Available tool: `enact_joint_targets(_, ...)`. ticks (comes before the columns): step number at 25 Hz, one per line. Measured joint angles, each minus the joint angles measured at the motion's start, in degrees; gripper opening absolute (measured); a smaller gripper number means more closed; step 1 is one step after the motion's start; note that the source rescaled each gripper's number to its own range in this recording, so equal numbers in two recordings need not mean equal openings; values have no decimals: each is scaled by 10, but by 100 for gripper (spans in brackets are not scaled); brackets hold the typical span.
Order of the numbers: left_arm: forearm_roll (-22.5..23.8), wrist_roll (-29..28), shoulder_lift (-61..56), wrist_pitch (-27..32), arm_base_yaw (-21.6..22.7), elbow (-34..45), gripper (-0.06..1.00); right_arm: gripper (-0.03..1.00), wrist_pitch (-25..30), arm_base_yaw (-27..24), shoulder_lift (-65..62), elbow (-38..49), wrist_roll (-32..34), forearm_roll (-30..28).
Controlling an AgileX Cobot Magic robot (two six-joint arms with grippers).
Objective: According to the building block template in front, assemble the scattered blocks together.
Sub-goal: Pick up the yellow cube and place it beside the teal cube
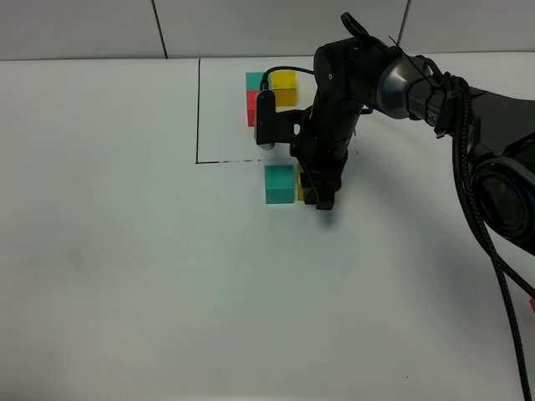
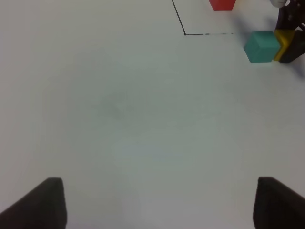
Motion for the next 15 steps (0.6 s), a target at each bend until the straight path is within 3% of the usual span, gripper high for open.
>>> enact_joint_targets(15,0,0,0,0,0,0,74,2,-3,9,2,-1,-13,2)
